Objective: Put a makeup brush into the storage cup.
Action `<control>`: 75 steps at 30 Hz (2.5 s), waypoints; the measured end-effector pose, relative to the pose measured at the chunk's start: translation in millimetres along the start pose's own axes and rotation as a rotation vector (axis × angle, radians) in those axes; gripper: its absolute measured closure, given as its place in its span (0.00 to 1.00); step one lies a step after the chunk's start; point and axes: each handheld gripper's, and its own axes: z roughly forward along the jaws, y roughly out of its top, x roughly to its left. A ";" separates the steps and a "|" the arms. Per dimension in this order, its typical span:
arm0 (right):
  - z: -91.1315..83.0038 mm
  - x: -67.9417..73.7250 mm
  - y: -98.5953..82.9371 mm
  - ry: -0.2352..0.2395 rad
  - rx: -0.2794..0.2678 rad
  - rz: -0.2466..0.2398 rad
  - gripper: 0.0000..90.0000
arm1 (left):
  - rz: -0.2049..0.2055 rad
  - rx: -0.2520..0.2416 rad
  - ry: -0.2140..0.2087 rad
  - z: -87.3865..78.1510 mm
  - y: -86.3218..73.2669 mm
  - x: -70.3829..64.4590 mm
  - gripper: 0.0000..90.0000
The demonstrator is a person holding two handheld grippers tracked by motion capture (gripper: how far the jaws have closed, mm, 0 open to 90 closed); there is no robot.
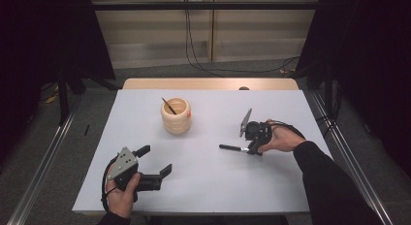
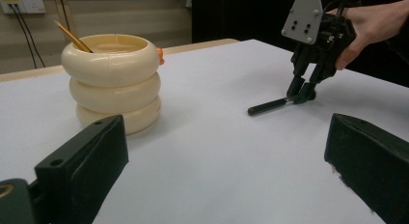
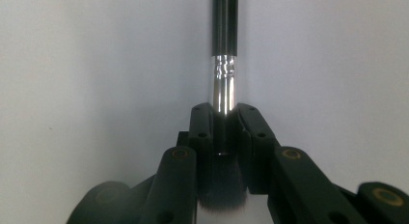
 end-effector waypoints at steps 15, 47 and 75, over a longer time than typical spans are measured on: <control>-8.1 0.5 -8.0 0.014 -0.050 0.049 0.87 | 0.010 -0.003 0.006 -0.6 0.3 0.5 0.02; -36.0 19.1 -49.7 -0.127 -0.547 0.269 0.87 | 0.010 -0.011 0.008 -3.3 0.2 3.2 0.02; -53.1 39.0 -84.9 -0.133 -0.933 0.295 0.87 | 0.013 -0.021 -0.011 -4.1 1.1 2.2 0.02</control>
